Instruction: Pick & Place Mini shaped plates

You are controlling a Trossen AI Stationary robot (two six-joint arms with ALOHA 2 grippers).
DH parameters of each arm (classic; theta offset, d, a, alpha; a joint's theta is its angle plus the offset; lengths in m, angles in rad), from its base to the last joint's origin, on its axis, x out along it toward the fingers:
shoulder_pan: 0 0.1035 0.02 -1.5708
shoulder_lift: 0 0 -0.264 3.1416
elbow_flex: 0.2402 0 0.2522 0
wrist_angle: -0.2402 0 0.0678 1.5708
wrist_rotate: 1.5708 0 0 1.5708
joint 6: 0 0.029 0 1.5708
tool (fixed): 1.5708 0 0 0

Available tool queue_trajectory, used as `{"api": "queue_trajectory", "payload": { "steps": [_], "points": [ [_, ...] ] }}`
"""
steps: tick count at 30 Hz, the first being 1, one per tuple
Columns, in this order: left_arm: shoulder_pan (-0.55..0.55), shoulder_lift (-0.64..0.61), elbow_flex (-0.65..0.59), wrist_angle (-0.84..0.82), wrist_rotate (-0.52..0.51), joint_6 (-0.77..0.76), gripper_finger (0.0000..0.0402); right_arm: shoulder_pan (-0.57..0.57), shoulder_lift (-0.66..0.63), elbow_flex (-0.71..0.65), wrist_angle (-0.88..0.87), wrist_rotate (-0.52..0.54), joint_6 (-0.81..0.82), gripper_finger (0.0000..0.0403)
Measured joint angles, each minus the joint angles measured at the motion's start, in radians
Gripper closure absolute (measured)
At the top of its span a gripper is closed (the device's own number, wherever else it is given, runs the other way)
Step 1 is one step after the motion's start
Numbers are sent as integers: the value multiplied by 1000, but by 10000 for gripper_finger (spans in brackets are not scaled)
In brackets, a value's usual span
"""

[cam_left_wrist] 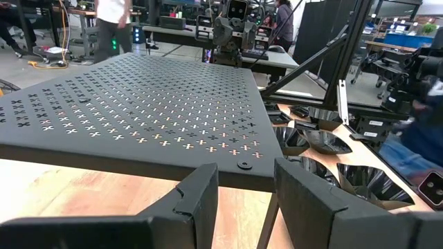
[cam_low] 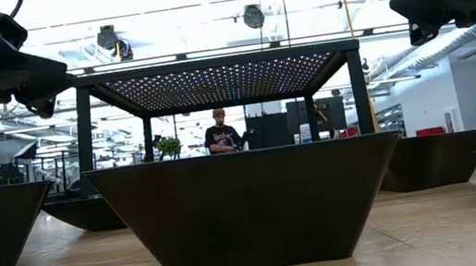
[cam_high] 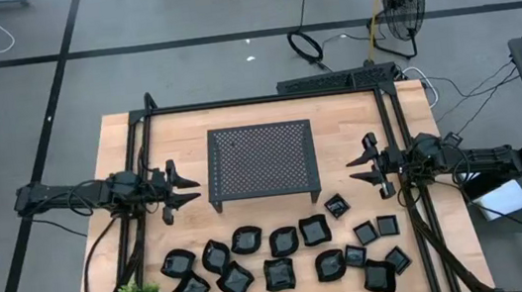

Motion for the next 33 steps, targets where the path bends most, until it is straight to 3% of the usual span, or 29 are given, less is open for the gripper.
{"api": "queue_trajectory", "payload": {
  "steps": [20, 28, 33],
  "points": [
    [0, 0, 0, 0, 0, 0, 256, 0, 0, 0, 0, 0, 4, 275],
    [0, 0, 0, 0, 0, 0, 256, 0, 0, 0, 9, 0, 392, 275],
    [0, 0, 0, 0, 0, 0, 256, 0, 0, 0, 1, 1, 416, 275]
  ]
}}
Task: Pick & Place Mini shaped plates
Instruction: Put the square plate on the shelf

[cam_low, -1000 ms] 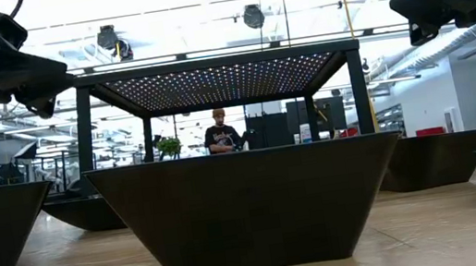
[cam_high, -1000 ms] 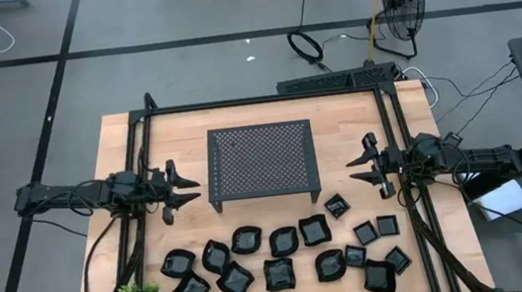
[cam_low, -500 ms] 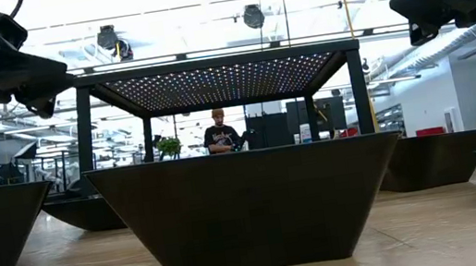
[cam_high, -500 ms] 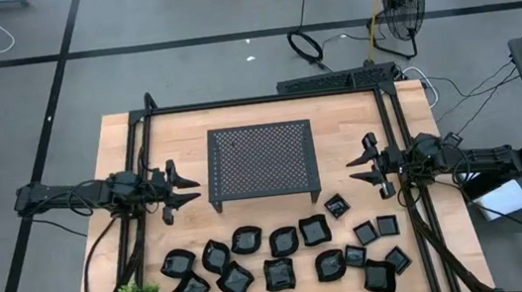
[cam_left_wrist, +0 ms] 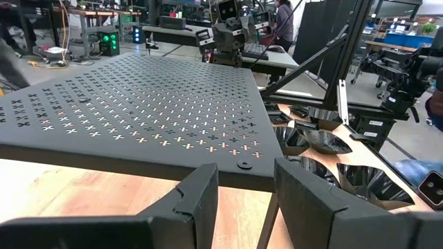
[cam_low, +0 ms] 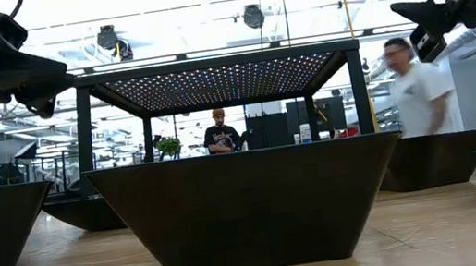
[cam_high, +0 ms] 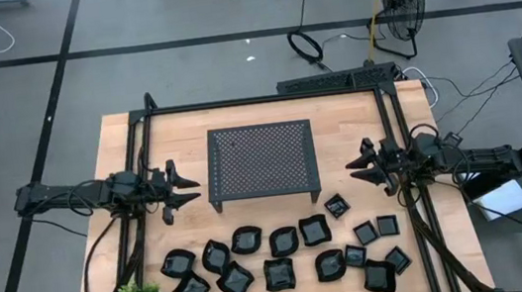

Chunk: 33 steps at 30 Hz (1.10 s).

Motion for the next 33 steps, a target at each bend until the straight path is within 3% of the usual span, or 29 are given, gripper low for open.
{"api": "queue_trajectory", "payload": {
  "steps": [8, 10, 15, 20, 23, 27, 30, 33],
  "points": [
    [0, 0, 0, 0, 0, 0, 256, 0, 0, 0, 32, 128, -27, 271],
    [0, 0, 0, 0, 0, 0, 256, 2, 0, 0, 79, 117, -33, 260],
    [0, 0, 0, 0, 0, 0, 256, 51, 34, 62, 137, 51, -4, 201],
    [0, 0, 0, 0, 0, 0, 256, 187, 195, 244, 86, 56, -5, 146],
    [0, 0, 0, 0, 0, 0, 256, 281, 353, 399, -95, 89, -24, 139],
    [0, 0, 0, 1, 0, 0, 256, 392, 568, 635, -538, 234, 10, 143],
    [0, 1, 0, 0, 0, 0, 256, 450, 717, 737, -844, 338, 202, 144],
    [0, 1, 0, -1, 0, 0, 256, 476, 832, 754, -1033, 309, 380, 144]
  ]
}}
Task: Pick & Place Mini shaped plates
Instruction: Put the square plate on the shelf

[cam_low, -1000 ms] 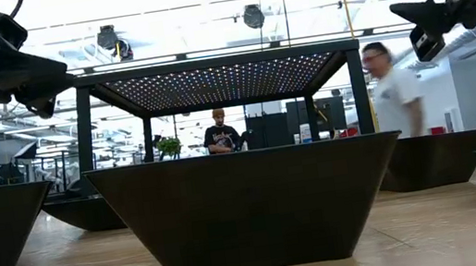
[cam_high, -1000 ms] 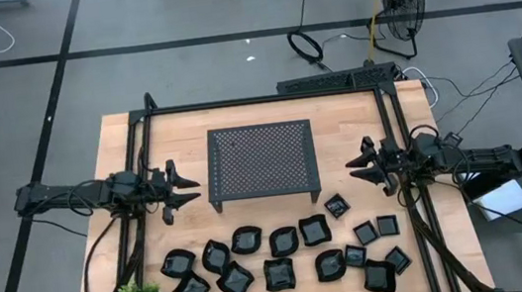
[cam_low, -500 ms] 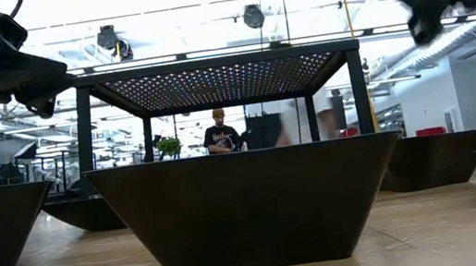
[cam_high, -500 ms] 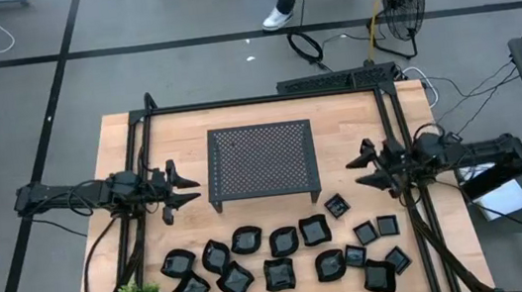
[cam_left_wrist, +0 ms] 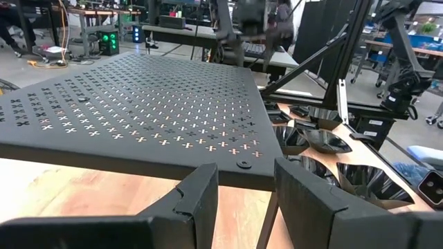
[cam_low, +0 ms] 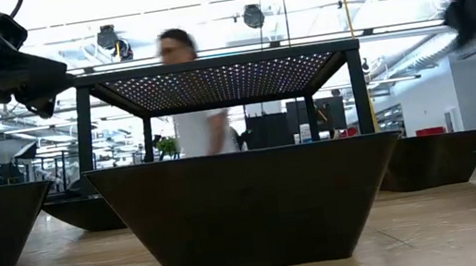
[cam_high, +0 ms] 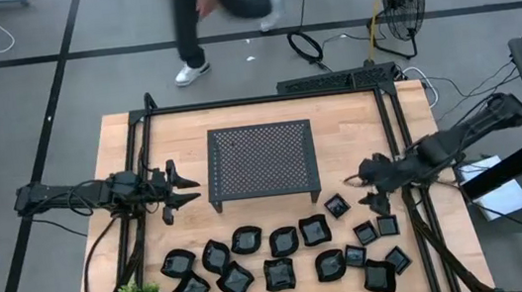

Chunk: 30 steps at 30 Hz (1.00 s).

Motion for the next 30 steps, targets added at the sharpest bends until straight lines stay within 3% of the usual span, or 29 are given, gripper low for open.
{"api": "queue_trajectory", "payload": {
  "steps": [3, 10, 12, 20, 30],
  "points": [
    [0, 0, 0, 1, 0, 0, 256, 19, 82, -21, -61, -94, 146, 145],
    [0, 0, 0, 1, 0, 0, 256, 103, 176, -118, -73, -425, 440, 147],
    [0, 0, 0, 1, 0, 0, 256, 122, 178, -136, -77, -457, 509, 149],
    [0, 0, 0, 1, 0, 0, 256, 133, 178, -222, -44, -315, 544, 152],
    [0, 0, 0, 1, 0, 0, 256, 133, 177, -308, 26, -259, 480, 160]
  ]
}}
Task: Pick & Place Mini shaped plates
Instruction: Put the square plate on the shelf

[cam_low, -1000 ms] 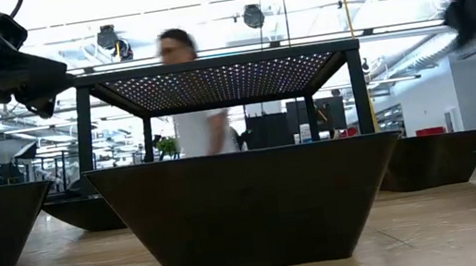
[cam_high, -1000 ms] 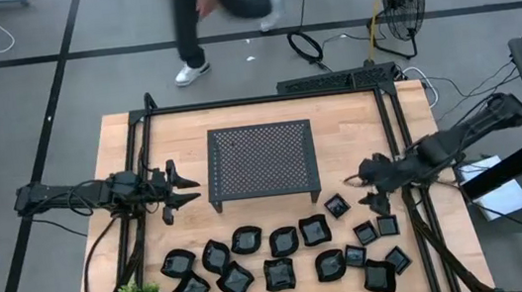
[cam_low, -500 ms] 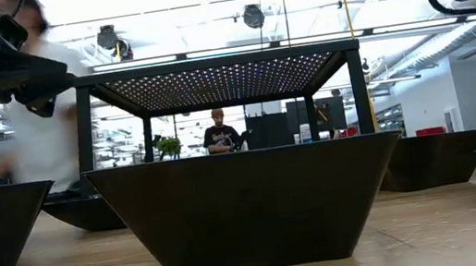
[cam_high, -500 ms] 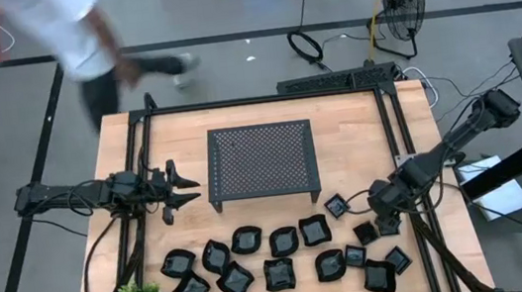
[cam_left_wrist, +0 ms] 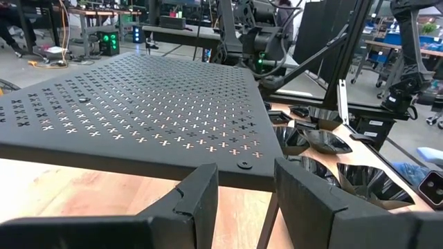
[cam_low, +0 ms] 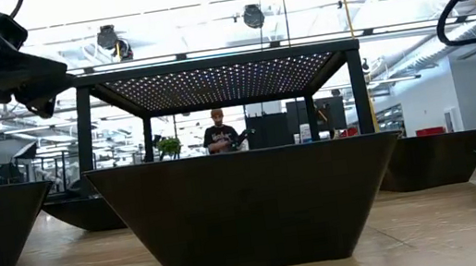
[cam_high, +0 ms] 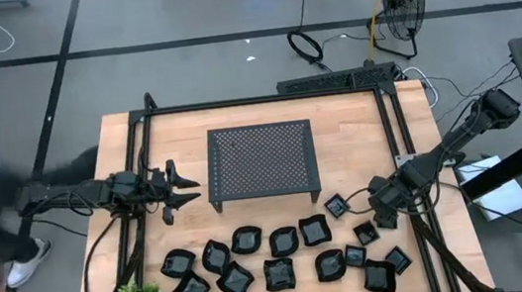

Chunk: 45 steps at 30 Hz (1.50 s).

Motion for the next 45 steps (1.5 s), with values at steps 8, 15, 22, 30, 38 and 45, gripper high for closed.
{"api": "queue_trajectory", "payload": {
  "steps": [8, 15, 22, 30, 38, 45],
  "points": [
    [0, 0, 0, 0, 0, 0, 256, -1, 0, -4, 30, 21, -15, 201],
    [0, 0, 0, 0, 0, 0, 256, -1, 0, -5, 58, 53, -20, 249],
    [0, 0, 0, 0, 0, 0, 256, -2, 1, -5, 91, 84, -20, 292],
    [0, 0, 0, 0, 0, 0, 256, -2, 1, -5, 128, 115, -29, 343],
    [0, 0, 0, 0, 0, 0, 256, -3, -33, -7, 170, 185, -48, 397],
    [0, 0, 0, 0, 0, 0, 256, -3, -99, -7, 191, 248, -54, 402]
  ]
}}
